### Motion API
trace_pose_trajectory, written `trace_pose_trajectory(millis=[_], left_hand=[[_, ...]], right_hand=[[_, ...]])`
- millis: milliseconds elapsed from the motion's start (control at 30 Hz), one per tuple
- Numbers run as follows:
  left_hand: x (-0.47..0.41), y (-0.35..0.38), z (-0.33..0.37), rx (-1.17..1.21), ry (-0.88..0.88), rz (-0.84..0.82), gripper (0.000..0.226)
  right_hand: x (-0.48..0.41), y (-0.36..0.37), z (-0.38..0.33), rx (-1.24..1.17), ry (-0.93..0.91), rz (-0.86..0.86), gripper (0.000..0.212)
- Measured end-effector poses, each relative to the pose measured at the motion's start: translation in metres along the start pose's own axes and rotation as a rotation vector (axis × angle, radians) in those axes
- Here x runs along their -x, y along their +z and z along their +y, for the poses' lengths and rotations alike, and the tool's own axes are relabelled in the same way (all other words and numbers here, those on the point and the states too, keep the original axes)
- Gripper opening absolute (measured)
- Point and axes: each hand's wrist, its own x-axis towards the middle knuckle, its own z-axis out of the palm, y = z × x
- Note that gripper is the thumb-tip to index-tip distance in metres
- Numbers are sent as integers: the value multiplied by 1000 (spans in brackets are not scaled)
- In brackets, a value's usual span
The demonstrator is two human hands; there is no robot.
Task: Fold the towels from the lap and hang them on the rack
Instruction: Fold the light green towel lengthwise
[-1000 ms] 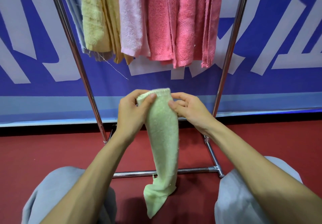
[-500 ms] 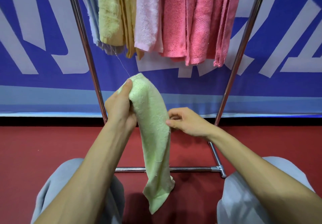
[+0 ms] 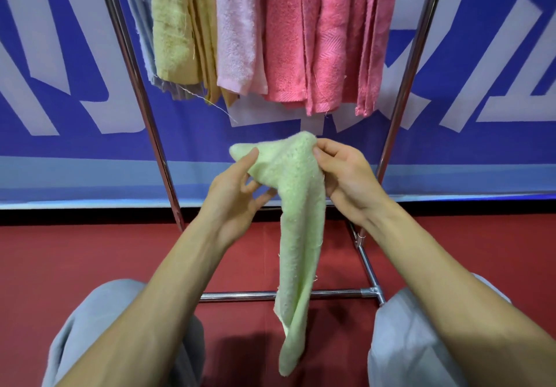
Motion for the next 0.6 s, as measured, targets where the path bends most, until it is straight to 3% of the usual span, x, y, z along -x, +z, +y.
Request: trace_pose_trajectory(millis=[200, 267, 333, 433, 500, 600], left_hand=[[0, 10, -8, -138, -106, -149, 42], [0, 11, -9, -273, -91, -216, 53], [0, 13, -14, -437, -39, -200, 49], [4, 19, -27, -593, 99, -205, 24], [5, 27, -27, -544, 284, -183, 10], [4, 41, -14, -451, 578, -83, 14]], right_hand=[[2, -8, 0, 96, -31, 133, 16], [2, -13, -2, 95, -34, 206, 16], [0, -16, -5, 112, -22, 271, 18], [-2, -14, -17, 171, -16, 345, 21], [-5, -13, -29, 204, -73, 377, 20], [-8, -9, -43, 255, -199, 380, 12]])
